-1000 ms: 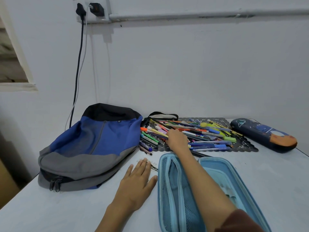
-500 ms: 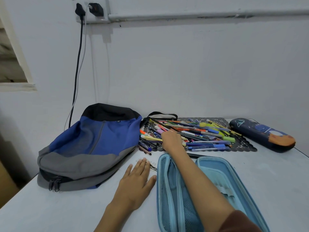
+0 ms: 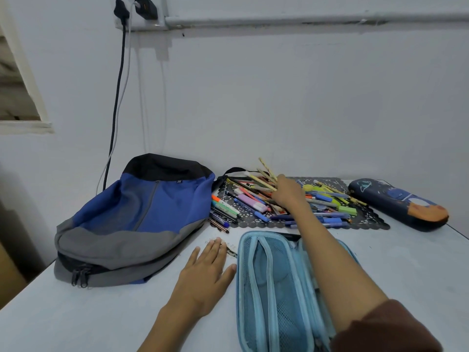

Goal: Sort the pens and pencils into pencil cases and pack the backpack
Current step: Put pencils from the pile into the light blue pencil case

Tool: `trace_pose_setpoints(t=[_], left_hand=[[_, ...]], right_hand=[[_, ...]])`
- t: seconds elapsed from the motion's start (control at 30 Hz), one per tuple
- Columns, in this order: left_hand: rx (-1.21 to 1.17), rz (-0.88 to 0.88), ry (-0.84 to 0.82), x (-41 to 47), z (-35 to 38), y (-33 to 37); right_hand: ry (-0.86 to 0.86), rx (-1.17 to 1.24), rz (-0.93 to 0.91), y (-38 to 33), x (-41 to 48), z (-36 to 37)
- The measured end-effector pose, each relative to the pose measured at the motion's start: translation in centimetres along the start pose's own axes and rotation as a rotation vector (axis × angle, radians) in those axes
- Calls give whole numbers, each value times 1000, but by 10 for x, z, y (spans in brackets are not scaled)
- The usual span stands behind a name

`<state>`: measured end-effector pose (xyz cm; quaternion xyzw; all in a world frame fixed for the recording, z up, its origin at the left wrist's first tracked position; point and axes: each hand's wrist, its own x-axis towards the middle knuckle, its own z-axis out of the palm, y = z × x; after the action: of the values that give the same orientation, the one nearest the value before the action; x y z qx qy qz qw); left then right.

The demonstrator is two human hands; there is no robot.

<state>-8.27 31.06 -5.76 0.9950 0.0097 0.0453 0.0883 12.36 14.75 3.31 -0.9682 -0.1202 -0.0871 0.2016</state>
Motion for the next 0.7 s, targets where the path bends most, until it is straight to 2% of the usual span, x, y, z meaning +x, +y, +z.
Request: trace_pose_setpoints(t=[0.17, 0.4, 0.7], left_hand=[[1, 2, 3, 1, 1, 0], [-2, 2, -1, 2, 3, -2], [-9, -1, -3, 1, 1, -1]], right_hand=[[-47, 20, 17, 7, 0, 5], [85, -124, -44, 9, 0, 18], [110, -413, -62, 13, -3, 32]])
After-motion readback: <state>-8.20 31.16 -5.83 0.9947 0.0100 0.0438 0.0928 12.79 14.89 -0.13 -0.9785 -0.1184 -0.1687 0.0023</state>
